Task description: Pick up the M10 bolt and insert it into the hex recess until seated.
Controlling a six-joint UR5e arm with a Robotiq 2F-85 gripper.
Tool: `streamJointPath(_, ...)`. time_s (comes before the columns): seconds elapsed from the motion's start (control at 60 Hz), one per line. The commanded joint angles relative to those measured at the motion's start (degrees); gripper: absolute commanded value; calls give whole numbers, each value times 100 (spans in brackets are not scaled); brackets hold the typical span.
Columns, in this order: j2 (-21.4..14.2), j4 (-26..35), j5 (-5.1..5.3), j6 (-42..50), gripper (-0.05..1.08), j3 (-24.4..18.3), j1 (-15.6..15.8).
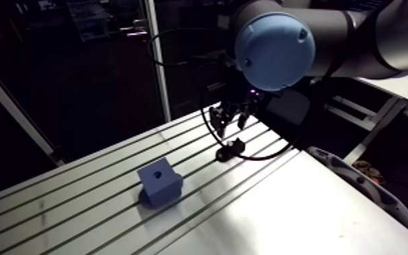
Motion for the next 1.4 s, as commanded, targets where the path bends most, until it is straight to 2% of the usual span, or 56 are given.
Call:
streamJointPath(0.017,57,-25,1,-12,34,8,0)
streamJointPath(0.733,177,-42,27,24,47,79,-53)
streamJointPath(1.233,312,-42,18,50,49,70,-79)
streamJointPath(1.4,338,-225,1,33,49,79,-72)
